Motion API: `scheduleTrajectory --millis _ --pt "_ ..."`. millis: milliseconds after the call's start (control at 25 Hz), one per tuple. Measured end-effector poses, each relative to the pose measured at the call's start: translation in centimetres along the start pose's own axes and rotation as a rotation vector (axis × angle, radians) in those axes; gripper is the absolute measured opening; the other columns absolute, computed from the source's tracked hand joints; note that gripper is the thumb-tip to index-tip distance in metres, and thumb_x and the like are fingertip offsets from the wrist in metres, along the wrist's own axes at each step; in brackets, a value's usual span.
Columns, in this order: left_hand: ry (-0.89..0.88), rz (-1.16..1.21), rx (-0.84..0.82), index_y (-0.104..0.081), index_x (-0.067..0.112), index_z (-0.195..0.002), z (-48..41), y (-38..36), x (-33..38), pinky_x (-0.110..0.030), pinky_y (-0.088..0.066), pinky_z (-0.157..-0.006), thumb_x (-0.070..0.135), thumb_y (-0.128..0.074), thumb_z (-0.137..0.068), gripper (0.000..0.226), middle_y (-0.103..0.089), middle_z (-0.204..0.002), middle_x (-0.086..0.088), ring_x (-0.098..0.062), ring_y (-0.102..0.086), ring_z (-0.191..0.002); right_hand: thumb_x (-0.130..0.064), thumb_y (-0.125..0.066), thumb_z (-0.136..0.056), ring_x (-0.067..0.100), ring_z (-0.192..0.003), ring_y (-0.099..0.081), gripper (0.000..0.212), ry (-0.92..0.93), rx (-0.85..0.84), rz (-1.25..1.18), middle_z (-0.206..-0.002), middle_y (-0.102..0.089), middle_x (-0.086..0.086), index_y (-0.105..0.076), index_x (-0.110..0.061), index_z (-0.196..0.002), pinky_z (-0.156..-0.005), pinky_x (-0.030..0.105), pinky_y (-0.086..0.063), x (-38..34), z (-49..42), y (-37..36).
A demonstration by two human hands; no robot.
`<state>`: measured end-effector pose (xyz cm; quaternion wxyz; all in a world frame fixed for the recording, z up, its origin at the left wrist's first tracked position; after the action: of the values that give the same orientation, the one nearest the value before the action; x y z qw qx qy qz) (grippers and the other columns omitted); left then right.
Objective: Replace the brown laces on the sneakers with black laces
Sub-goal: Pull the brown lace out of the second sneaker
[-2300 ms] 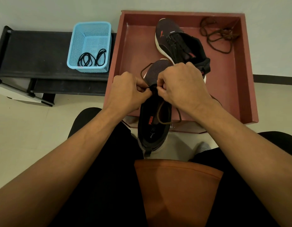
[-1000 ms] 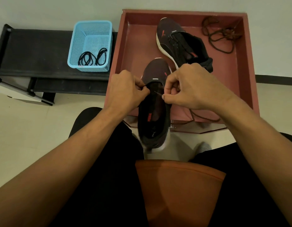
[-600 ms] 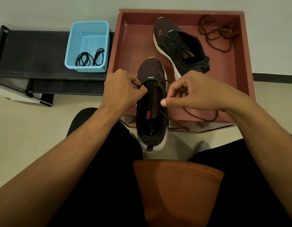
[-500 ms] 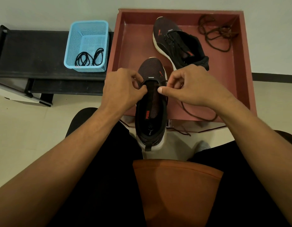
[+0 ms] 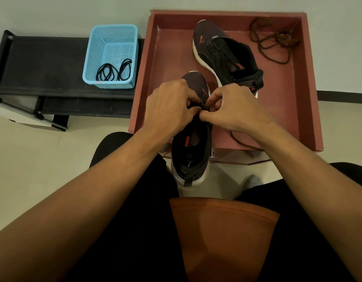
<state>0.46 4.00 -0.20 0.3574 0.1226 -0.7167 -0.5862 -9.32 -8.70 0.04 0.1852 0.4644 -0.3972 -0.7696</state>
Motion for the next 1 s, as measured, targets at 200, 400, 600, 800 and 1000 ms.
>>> scheduleTrajectory --millis 200,400,600,800,1000 --pt "-0.013 0.014 0.058 -0.077 0.035 -0.092 0.1 0.3 -0.3 -0.032 -0.049 -0.064 0.043 -0.075 -0.086 0.01 -0.061 -0.087 0.014 -0.01 -0.06 -0.082 -0.061 -0.066 -0.065 0.015 -0.08 -0.072 0.037 -0.048 0.127 -0.029 -0.074 -0.071 -0.011 -0.075 -0.029 -0.08 -0.075 0.043 -0.063 0.0 0.2 -0.8" --pt "0.117 0.166 0.15 -0.067 0.029 -0.078 0.8 1.9 -2.1 -0.024 -0.046 -0.06 0.04 -0.07 -0.077 0.011 -0.059 -0.075 0.012 -0.006 -0.056 -0.068 -0.047 -0.076 -0.07 0.01 -0.069 -0.069 0.02 -0.06 0.222 -0.07 -0.062 -0.068 -0.01 -0.073 -0.027 -0.071 -0.072 0.038 -0.062 0.2 0.0 -0.9" --pt "0.317 0.275 0.295 -0.063 0.024 -0.078 1.2 2.7 -4.6 -0.03 -0.05 -0.067 0.044 -0.065 -0.081 0.02 -0.061 -0.074 0.008 -0.008 -0.054 -0.067 -0.042 -0.079 -0.073 0.009 -0.069 -0.07 0.017 -0.041 0.228 -0.056 -0.061 -0.068 -0.01 -0.077 -0.025 -0.074 -0.074 0.037 -0.063 0.7 -0.1 -0.8" --pt "0.279 0.182 0.146 -0.06 0.02 -0.06 1.2 1.4 -3.5 -0.029 -0.044 -0.056 0.065 -0.066 -0.09 0.054 -0.056 -0.053 0.006 -0.008 -0.056 -0.053 -0.043 -0.079 -0.071 0.007 -0.065 -0.069 0.018 -0.026 0.232 -0.052 -0.059 -0.068 -0.011 -0.077 -0.025 -0.071 -0.069 0.035 -0.062 0.2 -0.2 -1.1" --pt "0.155 0.161 0.248 -0.045 0.024 -0.062 1.2 2.6 -2.2 -0.031 -0.04 -0.057 0.06 -0.074 -0.085 0.051 -0.046 -0.058 0.01 -0.01 -0.046 -0.056 -0.045 -0.079 -0.072 0.008 -0.068 -0.07 0.02 -0.036 0.226 -0.033 -0.063 -0.069 -0.011 -0.077 -0.025 -0.073 -0.067 0.036 -0.062 0.3 -0.3 -1.2"
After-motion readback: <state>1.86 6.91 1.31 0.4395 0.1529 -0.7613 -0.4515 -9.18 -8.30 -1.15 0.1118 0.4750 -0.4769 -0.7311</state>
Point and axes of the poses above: each hand's wrist, its own z-axis away from the middle knuckle, its own y-axis out of the back of the hand, x = y × z, the point moved 4 cm from there along -z, towards the middle knuckle
